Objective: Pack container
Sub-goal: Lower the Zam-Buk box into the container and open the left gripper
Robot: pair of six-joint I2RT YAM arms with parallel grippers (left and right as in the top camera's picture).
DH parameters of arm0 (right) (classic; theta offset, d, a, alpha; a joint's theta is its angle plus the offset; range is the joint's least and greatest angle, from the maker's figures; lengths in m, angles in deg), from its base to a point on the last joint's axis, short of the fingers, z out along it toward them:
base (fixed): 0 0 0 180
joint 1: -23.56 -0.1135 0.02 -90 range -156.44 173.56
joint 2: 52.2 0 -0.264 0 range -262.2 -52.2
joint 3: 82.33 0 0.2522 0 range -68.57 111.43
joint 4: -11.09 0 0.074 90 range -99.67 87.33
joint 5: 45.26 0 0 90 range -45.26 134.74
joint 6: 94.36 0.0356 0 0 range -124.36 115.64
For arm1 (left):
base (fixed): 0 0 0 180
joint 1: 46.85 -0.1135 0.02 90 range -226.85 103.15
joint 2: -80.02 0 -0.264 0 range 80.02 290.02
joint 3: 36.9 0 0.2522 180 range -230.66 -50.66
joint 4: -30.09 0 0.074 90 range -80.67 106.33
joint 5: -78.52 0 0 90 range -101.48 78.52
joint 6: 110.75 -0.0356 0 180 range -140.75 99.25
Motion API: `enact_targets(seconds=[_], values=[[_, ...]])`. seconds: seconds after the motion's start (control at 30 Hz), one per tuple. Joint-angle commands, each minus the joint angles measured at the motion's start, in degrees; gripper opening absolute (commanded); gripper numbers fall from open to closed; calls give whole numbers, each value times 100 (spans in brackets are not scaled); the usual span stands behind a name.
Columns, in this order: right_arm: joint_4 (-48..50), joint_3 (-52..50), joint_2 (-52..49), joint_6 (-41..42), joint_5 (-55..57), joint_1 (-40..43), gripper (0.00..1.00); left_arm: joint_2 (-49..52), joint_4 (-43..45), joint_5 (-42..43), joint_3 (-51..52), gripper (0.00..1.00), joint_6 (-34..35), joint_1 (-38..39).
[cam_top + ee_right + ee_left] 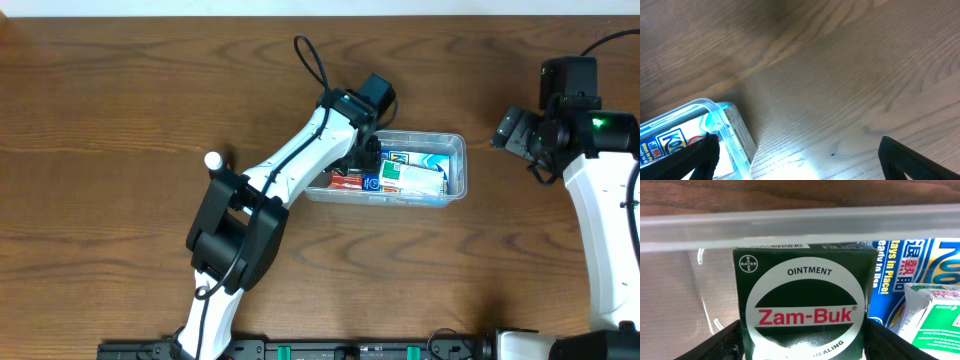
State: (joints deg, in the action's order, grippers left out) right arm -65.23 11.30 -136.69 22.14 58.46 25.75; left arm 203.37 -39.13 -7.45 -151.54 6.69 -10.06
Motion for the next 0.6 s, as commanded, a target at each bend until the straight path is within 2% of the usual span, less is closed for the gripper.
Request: enact_targets(seconds=[0.0,0.03,0.3,0.57], values=[[-4,68,48,0,35,42,99,81,-15,-68,26,76,74,2],[-4,68,48,0,35,42,99,57,-20,-57,24,80,72,-2],[-4,68,48,0,35,42,99,-461,-225,-66,-157,95,-232,-11],[-4,68,48,0,35,42,99,-1582,-772,-70,-157,96,-664,-57]])
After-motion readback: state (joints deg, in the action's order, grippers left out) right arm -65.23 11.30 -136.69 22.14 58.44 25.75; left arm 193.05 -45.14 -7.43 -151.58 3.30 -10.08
